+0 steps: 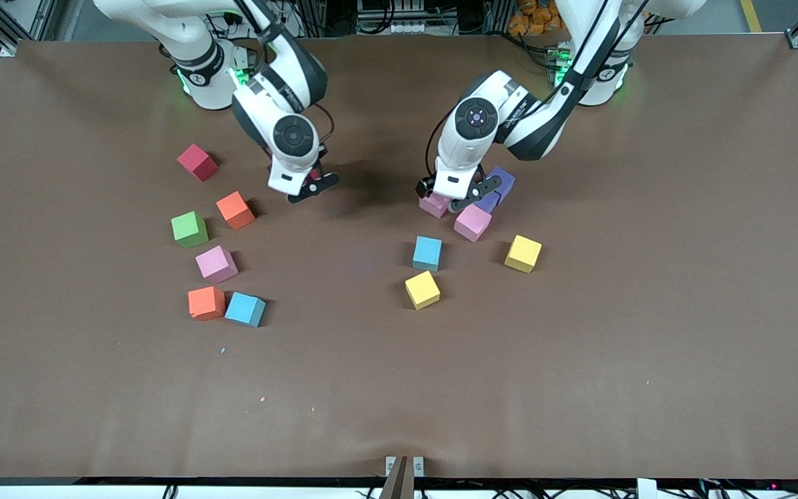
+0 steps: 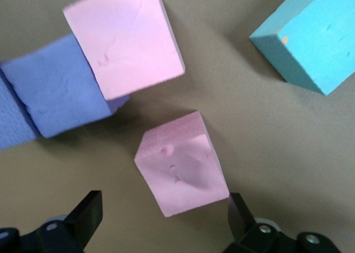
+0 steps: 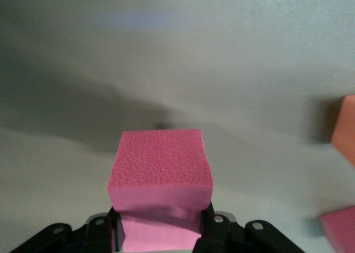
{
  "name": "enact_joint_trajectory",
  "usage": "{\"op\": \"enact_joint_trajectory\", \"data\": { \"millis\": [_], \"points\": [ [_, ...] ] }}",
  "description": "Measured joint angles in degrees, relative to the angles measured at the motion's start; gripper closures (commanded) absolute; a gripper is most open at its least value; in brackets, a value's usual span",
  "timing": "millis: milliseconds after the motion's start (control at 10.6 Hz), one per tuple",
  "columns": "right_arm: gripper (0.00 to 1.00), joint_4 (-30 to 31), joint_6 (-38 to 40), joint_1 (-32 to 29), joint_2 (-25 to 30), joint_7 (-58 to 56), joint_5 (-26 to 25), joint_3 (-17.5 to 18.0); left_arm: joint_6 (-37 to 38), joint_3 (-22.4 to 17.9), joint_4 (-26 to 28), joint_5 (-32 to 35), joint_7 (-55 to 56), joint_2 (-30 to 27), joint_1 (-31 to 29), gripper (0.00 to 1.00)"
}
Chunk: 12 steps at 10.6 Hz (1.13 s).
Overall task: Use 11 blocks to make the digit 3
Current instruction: 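Lift the red cube with the right gripper while the left gripper grasps pink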
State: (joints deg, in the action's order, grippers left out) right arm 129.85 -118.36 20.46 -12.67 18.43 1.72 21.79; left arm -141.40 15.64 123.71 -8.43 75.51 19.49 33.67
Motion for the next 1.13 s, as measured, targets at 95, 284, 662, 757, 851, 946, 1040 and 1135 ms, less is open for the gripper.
{"op": "enact_joint_trajectory", "data": {
  "millis": [95, 284, 662, 757, 851, 946, 1040, 1135],
  "points": [
    [0.88, -1.09, 0.01, 0.47, -0.06, 3.51, 0.59, 0.84, -1.75, 0.01, 0.71, 0.0, 1.96, 0.44, 1.0, 0.0],
    [0.88, -3.26, 0.05, 1.66, -1.36, 9.48, 3.13, 2.1, -2.77, -0.01, 1.23, 0.0, 3.84, 0.94, 1.62, 0.0],
    [0.88, -10.57, -0.11, 6.18, -9.25, 21.08, 3.92, 2.34, -4.61, -0.11, 1.52, 0.0, 9.23, 1.41, 1.6, 0.0],
    [0.88, -12.52, -0.18, 7.08, -11.31, 23.74, 3.93, 2.36, -5.32, -0.08, 1.61, 0.0, 11.12, 1.65, 1.75, 0.0],
    [0.88, -14.05, -0.36, 7.85, -13.06, 25.63, 3.93, 2.37, -5.76, -0.07, 1.69, 0.0, 12.21, 1.91, 2.07, 0.0],
    [0.88, -15.03, -0.82, 8.5, -14.48, 26.54, 3.93, 2.37, -6.02, -0.07, 1.72, 0.0, 12.71, 2.07, 2.27, 0.0],
    [0.88, -15.54, -1.76, 9.11, -15.61, 26.96, 3.93, 2.36, -6.13, -0.09, 1.75, 0.0, 13.67, 2.12, 2.28, 0.0],
    [0.88, -15.98, -2.74, 9.83, -16.59, 27.35, 3.93, 2.37, -6.2, -0.1, 1.77, 0.0, 15.42, 2.12, 2.28, 0.0]
  ]
}}
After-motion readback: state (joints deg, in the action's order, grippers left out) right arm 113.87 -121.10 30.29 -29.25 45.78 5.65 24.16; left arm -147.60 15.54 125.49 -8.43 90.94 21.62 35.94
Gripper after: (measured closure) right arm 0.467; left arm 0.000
